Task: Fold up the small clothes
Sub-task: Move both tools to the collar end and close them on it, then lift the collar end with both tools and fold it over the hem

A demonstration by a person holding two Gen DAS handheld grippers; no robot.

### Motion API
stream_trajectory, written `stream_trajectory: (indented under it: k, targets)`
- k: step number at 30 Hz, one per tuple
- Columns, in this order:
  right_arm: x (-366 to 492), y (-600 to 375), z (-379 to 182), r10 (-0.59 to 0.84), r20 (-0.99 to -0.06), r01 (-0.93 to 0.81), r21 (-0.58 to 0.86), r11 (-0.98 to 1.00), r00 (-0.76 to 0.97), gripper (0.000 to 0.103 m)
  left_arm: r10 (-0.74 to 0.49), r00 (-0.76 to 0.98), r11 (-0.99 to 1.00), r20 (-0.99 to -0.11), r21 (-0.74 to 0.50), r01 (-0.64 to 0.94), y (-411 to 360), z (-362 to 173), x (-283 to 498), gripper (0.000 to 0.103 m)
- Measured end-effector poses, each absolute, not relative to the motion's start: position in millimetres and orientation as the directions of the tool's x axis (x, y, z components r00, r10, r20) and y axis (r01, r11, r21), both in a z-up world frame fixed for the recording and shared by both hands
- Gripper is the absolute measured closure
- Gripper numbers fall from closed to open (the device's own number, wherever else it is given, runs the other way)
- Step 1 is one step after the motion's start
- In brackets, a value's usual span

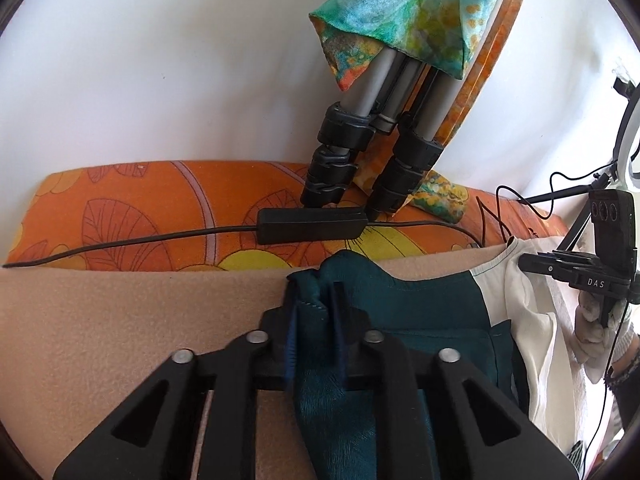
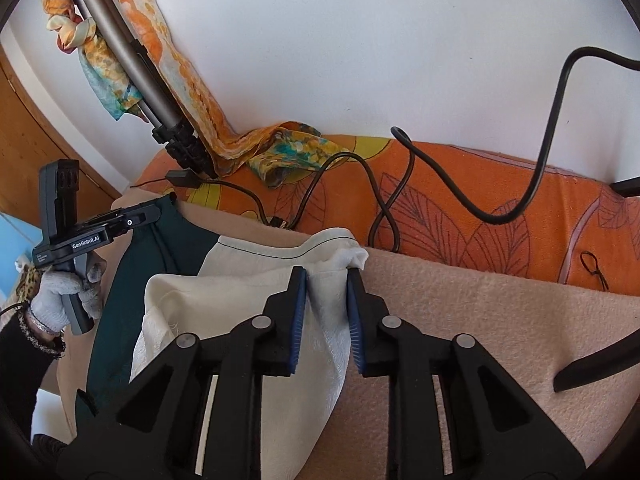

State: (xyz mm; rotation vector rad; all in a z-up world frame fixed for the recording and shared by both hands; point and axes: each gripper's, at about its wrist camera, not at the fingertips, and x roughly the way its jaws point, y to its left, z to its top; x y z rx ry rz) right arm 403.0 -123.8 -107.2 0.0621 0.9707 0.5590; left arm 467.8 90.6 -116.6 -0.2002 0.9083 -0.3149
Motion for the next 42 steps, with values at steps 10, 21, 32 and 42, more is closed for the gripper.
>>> stream_trajectory:
  k: [10, 21, 32, 42]
  targets:
    - [393.3, -120.8, -83.6, 0.504, -0.735, -0.439, 0.308, 0.844, 0.454, 0.097, -0.395, 0.602, 0.917, -0.694, -0.335, 0.214, 89.3, -99.1, 458.1, 0.101]
    - [340.2, -115.8, -19.0, 0.548, -0.680, -0.509, 0.288, 0.811, 0.488, 0.097, -0.417, 0.655, 0.908, -0.631, -0.315, 0.275, 90.5, -37.9, 403.6, 0.101]
    - [228.1, -109.4, 27.0, 0.552, -0.677, -0.575, 0.228, 0.786, 0.486, 0.097, -0.442, 0.682, 0.897, -0.582, -0.308, 0.319, 84.4, 7.4, 300.2, 0.101]
    - [105.2, -116.7, -1.9, 0.567, -0.692, -0.611, 0.227, 0.758, 0.446, 0.097, -0.445, 0.639, 0.894, -0.628, -0.267, 0.360, 71.9, -28.8, 183.5, 0.101]
